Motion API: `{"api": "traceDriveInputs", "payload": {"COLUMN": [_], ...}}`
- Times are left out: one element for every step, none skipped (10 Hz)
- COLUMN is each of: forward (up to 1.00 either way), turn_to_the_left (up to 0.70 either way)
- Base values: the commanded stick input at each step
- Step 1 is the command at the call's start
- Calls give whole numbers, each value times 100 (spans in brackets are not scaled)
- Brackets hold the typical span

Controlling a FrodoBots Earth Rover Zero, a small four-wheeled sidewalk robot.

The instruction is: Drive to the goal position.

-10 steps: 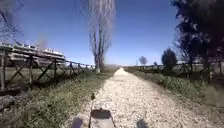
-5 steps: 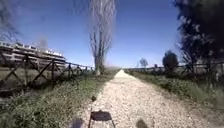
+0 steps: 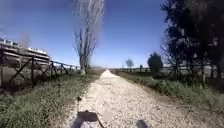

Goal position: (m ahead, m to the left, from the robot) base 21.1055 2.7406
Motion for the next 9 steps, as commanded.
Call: {"api": "traceDriveInputs", "payload": {"forward": [50,50,50,50,50,50,50,50,50], "turn_to_the_left": [0,0,0,0,0,0,0,0,0]}}
